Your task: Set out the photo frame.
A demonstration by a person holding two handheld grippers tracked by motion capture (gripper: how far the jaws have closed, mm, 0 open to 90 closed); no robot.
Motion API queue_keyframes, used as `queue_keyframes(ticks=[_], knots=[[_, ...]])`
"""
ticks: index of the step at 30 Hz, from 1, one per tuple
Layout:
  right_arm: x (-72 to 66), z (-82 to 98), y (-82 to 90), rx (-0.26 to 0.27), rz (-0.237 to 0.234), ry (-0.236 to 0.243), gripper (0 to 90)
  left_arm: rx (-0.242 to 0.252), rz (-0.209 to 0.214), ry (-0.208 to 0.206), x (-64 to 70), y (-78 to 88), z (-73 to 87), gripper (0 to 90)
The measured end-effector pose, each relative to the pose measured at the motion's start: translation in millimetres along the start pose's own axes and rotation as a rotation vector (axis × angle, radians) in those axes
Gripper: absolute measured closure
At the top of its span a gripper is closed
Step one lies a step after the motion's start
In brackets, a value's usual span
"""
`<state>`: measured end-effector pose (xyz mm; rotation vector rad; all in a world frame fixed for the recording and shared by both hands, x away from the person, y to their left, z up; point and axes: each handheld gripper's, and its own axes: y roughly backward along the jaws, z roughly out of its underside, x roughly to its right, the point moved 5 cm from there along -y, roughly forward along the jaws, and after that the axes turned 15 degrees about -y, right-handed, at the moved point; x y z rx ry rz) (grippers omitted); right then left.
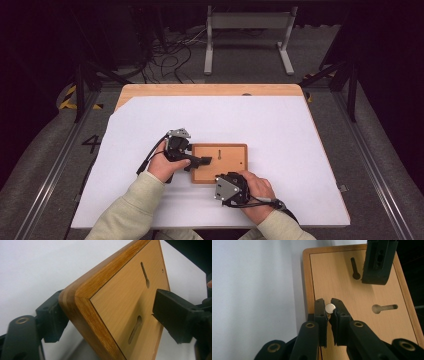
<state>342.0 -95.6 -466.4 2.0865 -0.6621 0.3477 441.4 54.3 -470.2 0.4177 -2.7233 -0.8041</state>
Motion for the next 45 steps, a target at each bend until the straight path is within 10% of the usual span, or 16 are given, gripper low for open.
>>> queue_keyframes(ticks=[20,35,45], knots=[[-1.1,0.3,0.3,0.000,0.010,-0.003,81.6,0.012,0.016,0.032,-3.1,3.1,0.4,32.2],[20.2,5.8,32.0,0.098,-0.163,-0.287,63.3,0.029,-0.008,-0.044,5.2,10.1,-4.4,35.7],[59.0,23.8,68.7,0.184,-0.125,-0.437,61.1,0.039,-0.015,-0.173,23.6,26.2,-6.6,45.2]])
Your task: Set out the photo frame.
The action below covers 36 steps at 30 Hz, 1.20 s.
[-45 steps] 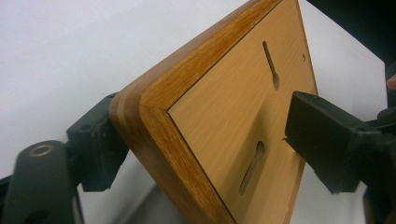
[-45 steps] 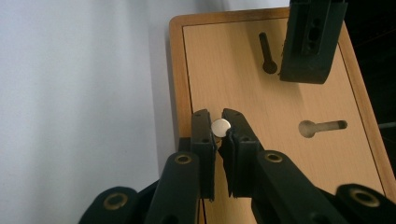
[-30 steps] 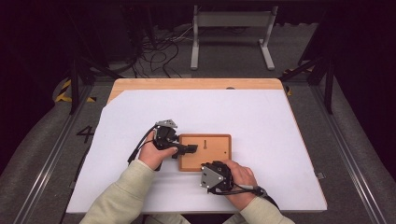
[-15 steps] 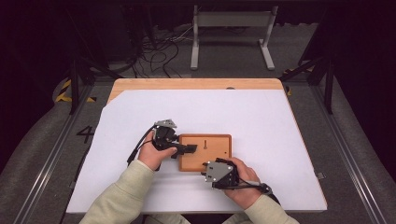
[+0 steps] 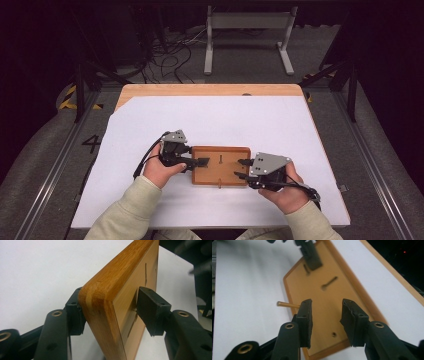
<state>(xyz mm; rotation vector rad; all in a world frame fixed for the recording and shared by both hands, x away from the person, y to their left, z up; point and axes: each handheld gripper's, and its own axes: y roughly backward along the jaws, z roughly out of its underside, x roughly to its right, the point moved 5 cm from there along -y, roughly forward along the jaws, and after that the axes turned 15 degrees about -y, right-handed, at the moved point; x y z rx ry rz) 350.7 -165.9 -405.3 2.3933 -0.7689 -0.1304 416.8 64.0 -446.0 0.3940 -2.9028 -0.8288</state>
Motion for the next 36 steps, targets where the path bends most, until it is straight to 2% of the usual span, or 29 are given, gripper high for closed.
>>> queue_keyframes(ticks=[6,9,13,14,17,19,22,26,27,30,33,36], knots=[[22.4,4.2,21.8,0.046,0.016,-0.106,61.3,-0.027,-0.005,-0.068,11.9,8.4,0.1,49.6],[36.1,10.0,35.2,0.038,0.073,-0.164,61.4,-0.038,-0.001,-0.089,16.5,11.7,0.8,52.3],[48.7,21.1,40.1,0.006,0.118,-0.201,61.7,-0.053,-0.005,-0.150,25.0,15.9,1.0,55.0],[48.7,21.1,40.1,0.006,0.118,-0.201,61.7,-0.053,-0.005,-0.150,25.0,15.9,1.0,55.7],[51.6,27.2,37.9,-0.011,0.115,-0.218,61.3,-0.066,0.000,-0.191,31.4,18.8,1.1,57.4],[51.5,30.2,34.6,-0.027,0.108,-0.223,60.5,-0.071,0.010,-0.200,35.6,20.5,1.1,58.8],[51.5,33.4,30.1,-0.046,0.101,-0.229,59.4,-0.075,0.058,-0.194,41.5,21.9,1.8,61.7],[52.3,35.1,28.1,-0.054,0.099,-0.234,58.6,-0.124,0.130,-0.202,51.2,17.0,7.7,60.4],[52.3,35.1,28.1,-0.054,0.099,-0.234,58.6,-0.124,0.130,-0.202,51.2,17.0,7.7,59.9],[52.1,35.8,27.9,-0.053,0.093,-0.242,57.8,-0.140,0.168,-0.194,54.2,14.8,9.7,59.3],[52.6,37.8,26.7,-0.064,0.098,-0.245,56.7,-0.157,0.204,-0.198,58.7,14.1,10.2,55.6],[54.2,41.6,24.9,-0.080,0.104,-0.249,56.0,-0.208,0.243,-0.208,62.7,12.6,12.9,49.0]])
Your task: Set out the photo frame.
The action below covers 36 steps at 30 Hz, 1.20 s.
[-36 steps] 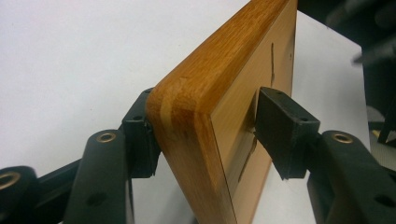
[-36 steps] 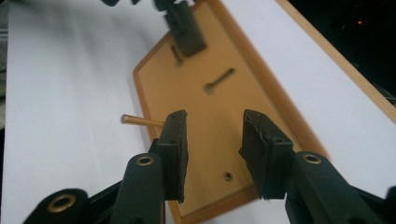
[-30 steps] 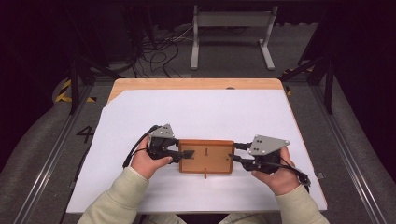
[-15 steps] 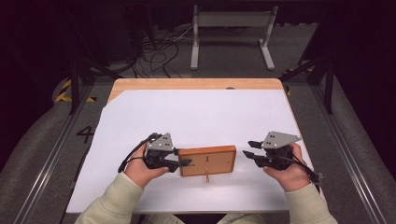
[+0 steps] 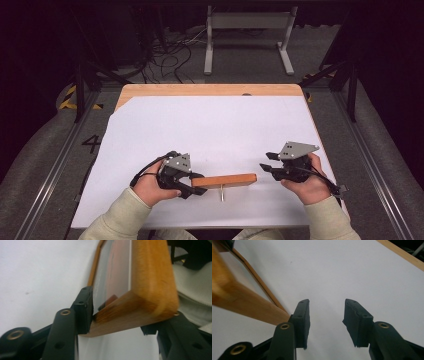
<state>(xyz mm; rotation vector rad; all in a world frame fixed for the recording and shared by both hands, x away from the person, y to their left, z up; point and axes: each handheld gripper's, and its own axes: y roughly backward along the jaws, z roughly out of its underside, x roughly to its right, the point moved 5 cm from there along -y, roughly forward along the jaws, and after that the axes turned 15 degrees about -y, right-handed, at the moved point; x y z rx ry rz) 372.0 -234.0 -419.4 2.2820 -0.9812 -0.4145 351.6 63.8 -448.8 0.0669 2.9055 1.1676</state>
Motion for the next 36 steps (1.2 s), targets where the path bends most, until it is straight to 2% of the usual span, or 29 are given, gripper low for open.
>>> queue_keyframes(ticks=[1,6,10,12,18,19,23,27,28,29,30,31,36], knots=[[0.0,0.0,0.0,0.000,0.000,0.000,56.0,0.000,0.000,0.000,0.0,0.0,0.0,45.2],[0.6,1.4,-2.2,-0.005,-0.001,-0.006,54.0,-0.017,0.018,-0.005,2.1,-0.1,0.9,43.0],[-0.2,1.8,-2.7,-0.009,-0.005,-0.006,53.3,-0.019,0.018,-0.004,2.3,1.8,1.7,35.7],[-0.1,2.2,-3.0,-0.011,-0.007,-0.005,53.1,-0.047,0.021,0.017,3.2,4.8,7.1,27.0],[-1.0,2.9,-2.6,-0.014,-0.014,-0.007,52.9,-0.050,0.021,0.048,4.4,14.8,18.6,22.4],[-1.5,3.0,-2.5,-0.017,-0.016,-0.006,52.9,-0.054,0.025,0.063,5.6,17.3,22.5,22.4],[-4.4,8.2,-2.4,-0.053,-0.038,0.007,60.2,-0.064,0.019,0.108,7.2,25.7,36.3,18.8],[-7.6,14.2,-3.1,-0.096,-0.081,0.009,72.9,-0.048,-0.026,0.134,0.3,32.4,43.7,19.0],[-8.6,15.7,-3.2,-0.106,-0.089,0.010,74.8,-0.041,-0.048,0.145,-2.7,35.2,44.5,19.0],[-10.3,17.5,-3.3,-0.115,-0.101,0.007,77.1,-0.041,-0.048,0.145,-2.7,35.2,44.5,18.8],[-11.9,19.5,-3.1,-0.123,-0.110,0.001,78.3,-0.042,-0.110,0.153,-9.9,39.3,46.7,18.3],[-11.9,19.5,-3.1,-0.123,-0.110,0.001,78.3,-0.042,-0.110,0.153,-9.9,39.3,46.7,17.6],[-16.6,27.4,-3.7,-0.155,-0.138,-0.004,83.6,-0.010,-0.238,0.195,-24.3,49.4,51.9,17.0]])
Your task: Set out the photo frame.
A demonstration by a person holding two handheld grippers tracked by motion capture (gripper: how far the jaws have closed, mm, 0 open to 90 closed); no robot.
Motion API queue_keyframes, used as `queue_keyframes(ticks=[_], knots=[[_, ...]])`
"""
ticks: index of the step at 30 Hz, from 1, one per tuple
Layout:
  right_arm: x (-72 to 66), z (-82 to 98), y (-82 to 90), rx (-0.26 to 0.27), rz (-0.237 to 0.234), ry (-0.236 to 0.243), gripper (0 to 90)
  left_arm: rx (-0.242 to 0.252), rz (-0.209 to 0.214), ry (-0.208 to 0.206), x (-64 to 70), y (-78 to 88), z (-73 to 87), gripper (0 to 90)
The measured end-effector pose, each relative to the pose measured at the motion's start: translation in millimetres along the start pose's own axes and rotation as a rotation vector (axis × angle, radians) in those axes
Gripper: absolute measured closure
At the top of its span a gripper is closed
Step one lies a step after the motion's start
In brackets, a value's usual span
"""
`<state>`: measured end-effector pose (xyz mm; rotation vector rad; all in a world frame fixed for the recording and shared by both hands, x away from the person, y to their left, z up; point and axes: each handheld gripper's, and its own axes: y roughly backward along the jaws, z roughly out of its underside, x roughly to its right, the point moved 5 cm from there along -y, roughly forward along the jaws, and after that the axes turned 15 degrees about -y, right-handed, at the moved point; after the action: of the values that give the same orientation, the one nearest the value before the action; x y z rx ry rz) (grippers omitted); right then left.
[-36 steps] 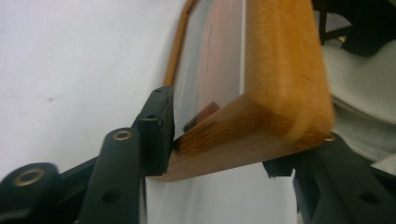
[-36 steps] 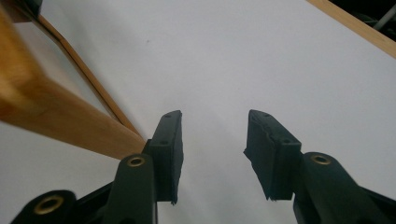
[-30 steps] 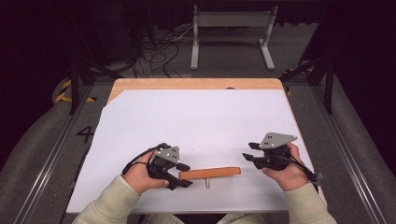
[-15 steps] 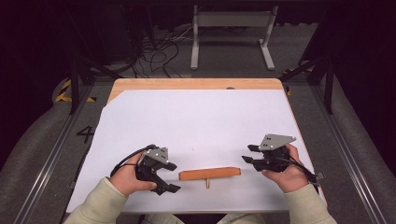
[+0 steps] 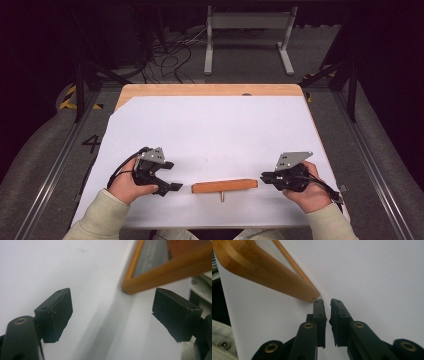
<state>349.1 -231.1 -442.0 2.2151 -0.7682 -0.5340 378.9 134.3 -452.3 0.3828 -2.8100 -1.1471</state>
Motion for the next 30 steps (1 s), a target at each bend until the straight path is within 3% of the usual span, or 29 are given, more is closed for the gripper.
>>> queue_keyframes(ticks=[1,4,5,9,12,20,23,30], knots=[[-0.4,1.4,-1.1,-0.007,-0.007,-0.001,84.6,0.000,0.000,0.000,0.0,0.0,0.0,16.8],[-2.4,4.8,-4.5,-0.029,-0.037,0.002,88.6,0.032,-0.114,0.048,-13.5,7.9,3.1,16.6],[-3.5,6.1,-6.2,-0.043,-0.047,0.011,89.8,0.032,-0.114,0.048,-13.5,7.9,3.1,16.6],[-7.5,8.5,-11.2,-0.070,-0.080,0.028,90.0,0.058,-0.198,0.085,-22.4,12.8,5.8,16.5],[-12.8,10.2,-18.8,-0.096,-0.116,0.035,90.0,0.077,-0.225,0.126,-25.6,12.2,7.3,16.4],[-21.2,11.8,-35.6,-0.104,-0.169,0.020,90.0,0.069,-0.251,0.146,-28.4,3.6,11.1,16.2],[-20.2,11.2,-39.9,-0.089,-0.170,0.009,90.0,0.046,-0.250,0.125,-27.3,-0.7,11.4,16.2],[-19.1,12.3,-44.9,-0.093,-0.170,-0.010,90.0,0.046,-0.244,0.108,-26.4,-5.1,10.8,16.2]])
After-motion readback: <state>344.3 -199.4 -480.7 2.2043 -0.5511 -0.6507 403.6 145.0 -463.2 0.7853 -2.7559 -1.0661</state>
